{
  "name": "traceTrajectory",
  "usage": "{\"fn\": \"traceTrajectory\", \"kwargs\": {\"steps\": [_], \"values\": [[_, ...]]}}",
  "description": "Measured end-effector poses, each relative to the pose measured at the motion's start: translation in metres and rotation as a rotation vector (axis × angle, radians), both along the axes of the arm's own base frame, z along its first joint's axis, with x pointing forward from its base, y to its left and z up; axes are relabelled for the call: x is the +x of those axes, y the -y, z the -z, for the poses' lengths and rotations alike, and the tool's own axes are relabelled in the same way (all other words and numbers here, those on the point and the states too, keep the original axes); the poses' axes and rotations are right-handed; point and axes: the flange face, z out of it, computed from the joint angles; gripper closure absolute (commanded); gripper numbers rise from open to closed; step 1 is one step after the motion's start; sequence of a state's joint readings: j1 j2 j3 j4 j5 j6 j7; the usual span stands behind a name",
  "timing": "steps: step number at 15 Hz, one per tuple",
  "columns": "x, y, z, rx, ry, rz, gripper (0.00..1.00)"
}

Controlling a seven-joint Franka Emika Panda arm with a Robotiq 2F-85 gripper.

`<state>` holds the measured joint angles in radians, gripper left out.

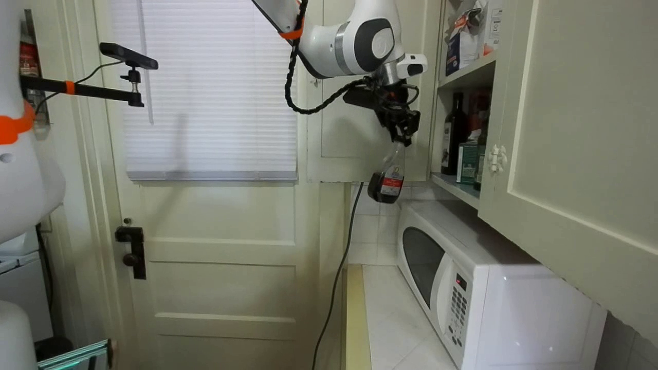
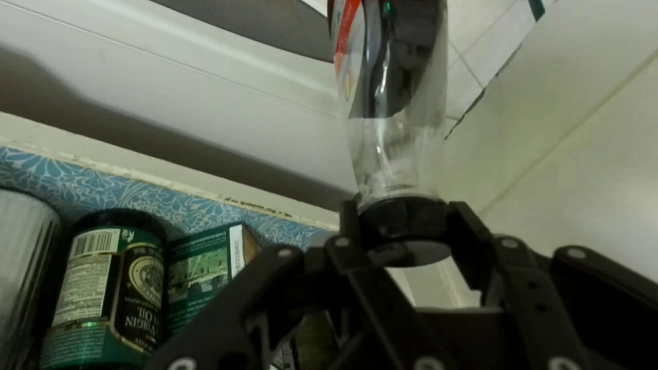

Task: Remove the clear container from the cabinet and put it on the counter.

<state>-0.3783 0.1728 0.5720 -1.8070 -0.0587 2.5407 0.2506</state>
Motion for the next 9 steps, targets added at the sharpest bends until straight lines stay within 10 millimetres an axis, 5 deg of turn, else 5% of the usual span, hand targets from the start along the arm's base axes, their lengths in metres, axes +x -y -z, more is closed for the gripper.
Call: {"fn": "traceTrajectory", "kwargs": {"steps": [1,2,5,9], "values": [[-0.005,0.007,0.006,-0.002,-0.011,-0.022,0.79],[-0.009,0.020,0.013,-0.019,-0.015,-0.033,0.54],[-0.016,0.053,0.032,-0.075,-0.015,-0.022,0.54],[-0.017,0.053,0.034,-0.082,-0.013,-0.029,0.54]]}}
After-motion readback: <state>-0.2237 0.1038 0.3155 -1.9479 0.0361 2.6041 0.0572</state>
